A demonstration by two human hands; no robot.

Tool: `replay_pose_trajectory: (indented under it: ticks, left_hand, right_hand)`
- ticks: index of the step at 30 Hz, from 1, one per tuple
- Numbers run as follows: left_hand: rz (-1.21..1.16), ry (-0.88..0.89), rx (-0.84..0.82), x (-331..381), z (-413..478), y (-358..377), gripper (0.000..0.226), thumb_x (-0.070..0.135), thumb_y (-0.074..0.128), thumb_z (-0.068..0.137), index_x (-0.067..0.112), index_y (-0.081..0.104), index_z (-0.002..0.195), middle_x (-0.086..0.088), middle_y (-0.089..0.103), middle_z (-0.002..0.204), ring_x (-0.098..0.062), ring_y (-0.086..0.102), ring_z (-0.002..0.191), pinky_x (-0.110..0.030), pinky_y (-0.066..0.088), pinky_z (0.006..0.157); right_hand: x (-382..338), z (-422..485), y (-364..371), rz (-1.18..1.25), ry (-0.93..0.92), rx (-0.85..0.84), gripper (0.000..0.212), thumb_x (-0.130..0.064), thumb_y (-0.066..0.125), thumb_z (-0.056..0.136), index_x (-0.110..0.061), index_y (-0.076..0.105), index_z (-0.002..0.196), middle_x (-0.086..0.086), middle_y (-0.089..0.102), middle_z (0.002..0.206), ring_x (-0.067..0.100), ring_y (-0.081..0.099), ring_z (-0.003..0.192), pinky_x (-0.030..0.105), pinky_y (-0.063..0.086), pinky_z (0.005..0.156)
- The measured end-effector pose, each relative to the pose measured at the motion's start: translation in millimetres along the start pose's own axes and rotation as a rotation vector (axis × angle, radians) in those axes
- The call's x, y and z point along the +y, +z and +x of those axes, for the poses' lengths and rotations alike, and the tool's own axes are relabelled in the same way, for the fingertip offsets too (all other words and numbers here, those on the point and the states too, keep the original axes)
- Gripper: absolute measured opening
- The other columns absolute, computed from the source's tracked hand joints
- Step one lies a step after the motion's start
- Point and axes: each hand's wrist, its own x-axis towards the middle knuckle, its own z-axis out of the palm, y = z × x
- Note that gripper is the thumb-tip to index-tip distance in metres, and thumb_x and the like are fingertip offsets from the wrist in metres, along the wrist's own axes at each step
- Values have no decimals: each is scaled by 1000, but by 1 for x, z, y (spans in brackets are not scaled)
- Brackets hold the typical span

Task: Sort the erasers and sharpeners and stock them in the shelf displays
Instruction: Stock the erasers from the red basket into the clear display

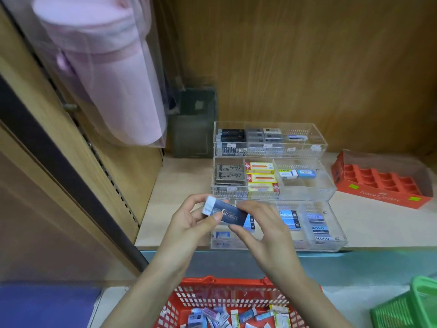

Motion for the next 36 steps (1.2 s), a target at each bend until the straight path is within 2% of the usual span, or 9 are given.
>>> replay_pose_trajectory:
  ticks: [2, 4, 7, 11, 16, 22, 28, 32, 36]
  left_hand:
    - [113, 60, 24, 0, 4, 0, 28, 9, 63, 85, 20, 56, 109, -1, 73, 101, -6, 67, 93, -11, 48, 76]
    - [265, 122, 59, -8, 12, -3, 34, 14, 67, 82, 30, 55, 109, 13, 67, 111, 9, 60, 100, -8, 45, 84]
    - [601, 214, 90, -19, 28, -7, 48, 26, 70, 82, 51, 40, 109, 42, 36, 120, 21, 39, 113, 5, 26, 90]
    - [687, 182, 60, -29, 53, -8, 66, 31, 68, 84, 55, 18, 119, 42, 14, 128, 12, 22, 126, -5, 18, 100]
    - [806, 196, -35, -49, 80, -23, 78, 41, 63, 86, 53, 5, 136, 41, 1, 140, 18, 6, 133, -3, 13, 101]
    - [894, 257, -85, -69, 88, -34, 73, 38, 60, 90, 53, 7, 138, 38, 10, 146, 25, 10, 130, 0, 13, 104]
    - [829, 265, -38, -73, 88, -35, 65, 34, 59, 91, 58, 14, 131, 37, 20, 143, 24, 17, 129, -5, 18, 107]
    - [799, 248, -44, -75, 90, -35, 66, 28, 59, 92, 49, 21, 141, 31, 25, 147, 16, 22, 134, -16, 23, 113]
    - [826, 258, -33, -68, 84, -30, 65, 25, 59, 92, 36, 26, 147, 21, 29, 150, 6, 24, 137, -28, 26, 115]
  right_hand:
    - [13, 13, -2, -126, -126, 9, 32, -35, 60, 85, -12, 64, 108, -3, 57, 101, 10, 51, 96, 17, 40, 87]
    - [22, 33, -8, -126, -137, 29, 35, -35, 59, 85, -9, 65, 107, 2, 56, 99, 14, 53, 93, 20, 42, 85]
    - [34, 79, -23, -107, -65, 32, 33, -31, 66, 82, -8, 67, 106, 3, 58, 96, 10, 52, 88, 10, 36, 82]
    - [52, 153, -30, -184, 58, 12, 28, -19, 70, 83, -10, 68, 110, 8, 61, 96, 18, 56, 86, 16, 32, 72]
    - [69, 214, -6, -312, 105, -132, 23, -17, 66, 86, -10, 70, 107, 14, 68, 103, 31, 63, 93, 34, 49, 79]
    - [90, 239, 26, -430, 138, -209, 19, -19, 64, 87, -15, 72, 104, 13, 69, 103, 33, 64, 94, 38, 52, 80]
    - [92, 257, 40, -598, 217, -175, 18, -21, 60, 90, -19, 71, 104, 10, 52, 117, 33, 50, 108, 39, 50, 86]
    - [88, 257, 33, -582, 251, -250, 26, -28, 61, 90, -18, 68, 112, 13, 51, 123, 35, 45, 115, 38, 45, 92]
    - [70, 204, 17, -314, 189, -62, 18, -25, 59, 90, -14, 63, 103, 19, 51, 113, 36, 44, 111, 33, 35, 90]
